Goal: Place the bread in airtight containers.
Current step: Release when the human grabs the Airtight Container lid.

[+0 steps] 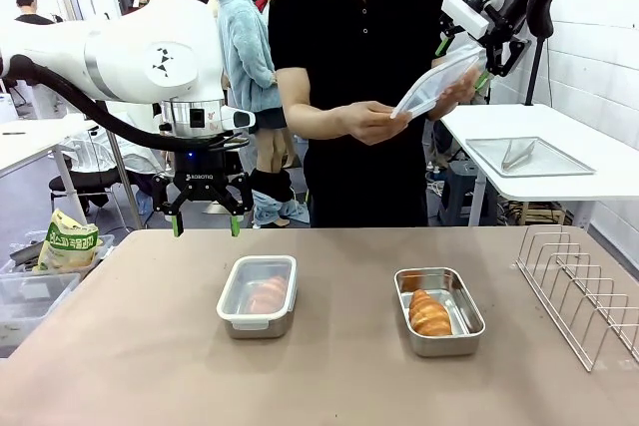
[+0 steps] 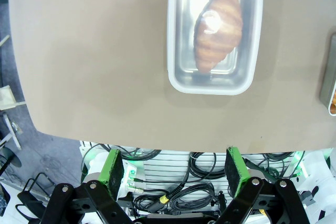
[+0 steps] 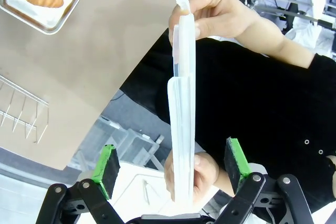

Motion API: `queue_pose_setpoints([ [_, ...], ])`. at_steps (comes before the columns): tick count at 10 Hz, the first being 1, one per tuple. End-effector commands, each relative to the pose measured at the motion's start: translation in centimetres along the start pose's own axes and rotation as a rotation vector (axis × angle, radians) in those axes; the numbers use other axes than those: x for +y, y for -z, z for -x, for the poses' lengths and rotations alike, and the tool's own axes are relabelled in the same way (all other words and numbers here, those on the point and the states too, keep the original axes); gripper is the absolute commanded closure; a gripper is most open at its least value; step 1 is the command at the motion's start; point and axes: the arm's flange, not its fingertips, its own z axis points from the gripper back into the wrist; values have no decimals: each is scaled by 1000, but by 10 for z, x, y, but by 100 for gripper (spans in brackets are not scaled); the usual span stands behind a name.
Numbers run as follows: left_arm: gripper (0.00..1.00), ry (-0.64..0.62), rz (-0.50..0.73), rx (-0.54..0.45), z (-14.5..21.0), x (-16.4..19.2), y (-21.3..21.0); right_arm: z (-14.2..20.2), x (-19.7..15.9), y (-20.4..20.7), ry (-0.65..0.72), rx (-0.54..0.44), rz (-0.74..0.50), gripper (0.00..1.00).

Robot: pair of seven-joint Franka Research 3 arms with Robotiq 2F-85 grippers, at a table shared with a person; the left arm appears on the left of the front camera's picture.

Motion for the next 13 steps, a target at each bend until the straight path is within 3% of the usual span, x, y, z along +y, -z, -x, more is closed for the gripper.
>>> queue_pose_setpoints([
  [1, 0, -2, -1, 4, 1, 2, -2, 1, 0, 0, 7, -6, 22, 0],
  [13, 0, -2, -1, 4, 1, 2, -2, 1, 0, 0, 7, -6, 22, 0],
])
